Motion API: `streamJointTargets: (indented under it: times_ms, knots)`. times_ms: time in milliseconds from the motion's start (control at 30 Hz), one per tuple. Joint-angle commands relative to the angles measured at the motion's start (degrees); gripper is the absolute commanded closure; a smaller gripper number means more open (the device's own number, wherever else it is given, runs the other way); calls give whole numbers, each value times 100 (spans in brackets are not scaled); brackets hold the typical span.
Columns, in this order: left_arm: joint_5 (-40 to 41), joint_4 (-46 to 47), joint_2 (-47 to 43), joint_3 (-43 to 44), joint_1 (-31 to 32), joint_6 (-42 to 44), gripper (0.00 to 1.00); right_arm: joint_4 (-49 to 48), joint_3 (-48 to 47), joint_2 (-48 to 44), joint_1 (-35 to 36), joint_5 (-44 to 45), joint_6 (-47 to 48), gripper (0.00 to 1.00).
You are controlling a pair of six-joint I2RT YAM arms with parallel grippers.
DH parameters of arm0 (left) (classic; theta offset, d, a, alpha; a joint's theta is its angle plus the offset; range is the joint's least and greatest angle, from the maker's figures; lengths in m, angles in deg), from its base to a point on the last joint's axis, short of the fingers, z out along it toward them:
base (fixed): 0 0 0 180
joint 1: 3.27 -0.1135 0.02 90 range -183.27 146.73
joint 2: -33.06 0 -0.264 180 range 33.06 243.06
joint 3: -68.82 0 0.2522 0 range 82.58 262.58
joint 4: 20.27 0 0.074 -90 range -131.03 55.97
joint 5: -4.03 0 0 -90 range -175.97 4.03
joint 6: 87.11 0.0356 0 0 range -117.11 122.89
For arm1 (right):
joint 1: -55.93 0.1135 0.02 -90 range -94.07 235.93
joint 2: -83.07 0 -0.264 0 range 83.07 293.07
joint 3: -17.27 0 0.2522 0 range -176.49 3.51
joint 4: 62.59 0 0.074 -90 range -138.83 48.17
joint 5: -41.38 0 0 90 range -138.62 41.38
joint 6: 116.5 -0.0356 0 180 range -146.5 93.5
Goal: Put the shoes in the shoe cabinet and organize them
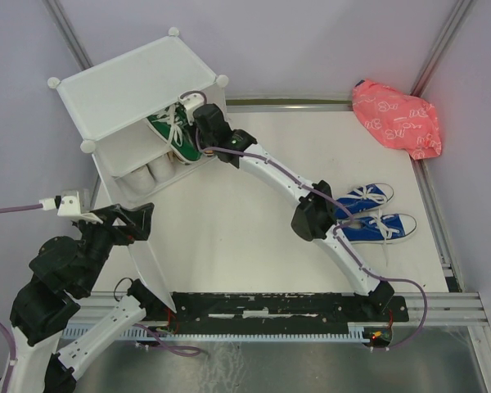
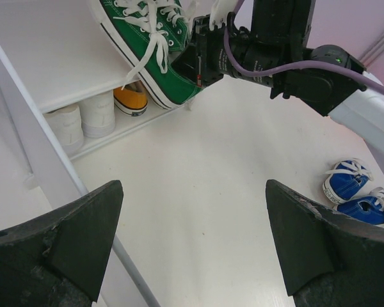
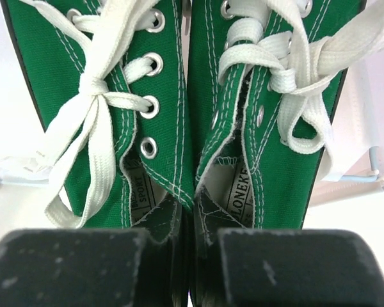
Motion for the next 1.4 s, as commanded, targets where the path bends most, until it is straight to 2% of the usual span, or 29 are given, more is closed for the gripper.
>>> streamJointTargets:
  times_ms: [0,33,100,167,233,400,533,567,833,1000,1167,1367]
  knots:
    - [147,-784,-34,-131,-10,-123,1,-1718,-474,-240,-230,257,-316,90]
    - [155,-792,-38,-136,-10,-132,1,-1788,-393,-253,-246,238,-336,87]
    - [163,-804,-61,-136,-12,-149,1,-1824,-402,-247,-255,280,-356,72]
    - [169,-815,-89,-145,-8,-175,1,-1808,-426,-246,-255,324,-346,69]
    - [170,-821,-113,-162,-10,-186,1,-1745,-458,-266,-261,327,-356,61]
    - [170,-830,-114,-158,-11,-171,1,-1794,-155,-560,-279,88,-408,22]
    - [162,-824,-117,-159,-10,-144,1,-1743,104,-842,-274,-104,-398,9]
    - [164,-828,-118,-151,-10,-138,1,-1738,245,-960,-274,-134,-365,2]
    - [200,-826,-127,-131,-10,-129,1,-1849,2640,-2433,-281,-170,-82,1]
    - [209,-773,-71,-131,-10,-61,1,-1597,3672,-2930,-283,-186,148,0]
    - [191,-725,-39,-150,-10,-62,1,-1492,3907,-2939,-283,-673,330,3]
    - [187,-712,-56,-184,-14,-114,1,-2003,3873,-2678,-279,-750,336,7]
